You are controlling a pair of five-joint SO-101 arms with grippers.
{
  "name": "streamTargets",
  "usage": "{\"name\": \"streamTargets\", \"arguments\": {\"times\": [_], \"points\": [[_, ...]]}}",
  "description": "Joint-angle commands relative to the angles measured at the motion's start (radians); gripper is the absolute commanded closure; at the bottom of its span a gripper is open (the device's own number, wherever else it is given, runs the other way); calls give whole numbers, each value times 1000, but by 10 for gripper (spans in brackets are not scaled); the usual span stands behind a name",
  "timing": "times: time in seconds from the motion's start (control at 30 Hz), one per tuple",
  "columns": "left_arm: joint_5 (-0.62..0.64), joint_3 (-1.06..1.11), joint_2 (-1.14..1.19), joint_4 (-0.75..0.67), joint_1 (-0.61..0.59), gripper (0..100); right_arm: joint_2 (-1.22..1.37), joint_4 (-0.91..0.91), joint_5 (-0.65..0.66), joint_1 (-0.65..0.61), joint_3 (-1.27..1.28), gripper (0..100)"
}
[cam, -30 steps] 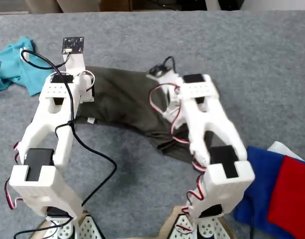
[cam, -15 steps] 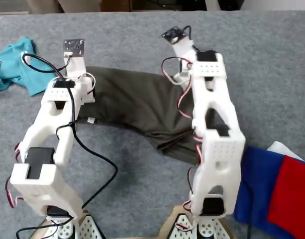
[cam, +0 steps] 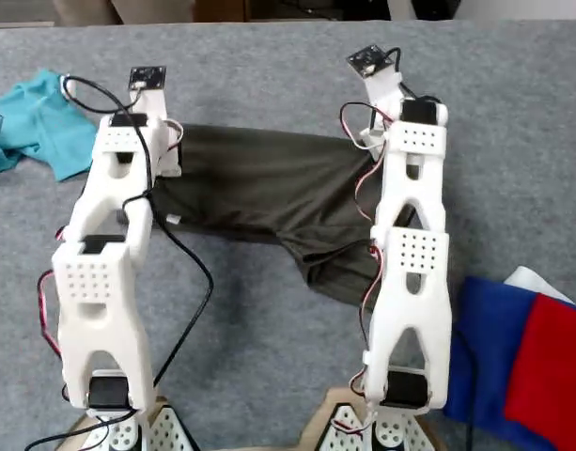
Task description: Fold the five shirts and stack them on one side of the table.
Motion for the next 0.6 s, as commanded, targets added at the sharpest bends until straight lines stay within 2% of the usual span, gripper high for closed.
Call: {"name": "streamTargets", "arguments": {"times": [0.0,0.13,0.27,0.43,0.57], "points": [[-9,-279,124,94,-17,981,4,-17,8,30,-81,989],[-9,-454,217,207,-18,981,-27,51,8,36,-102,991],[-15,-628,231,327,-20,981,-101,229,3,18,-217,992],[-66,-888,243,517,-8,981,-251,393,0,-22,-197,993],[-64,-954,272,601,-5,981,-340,443,-127,-27,-185,993]]}}
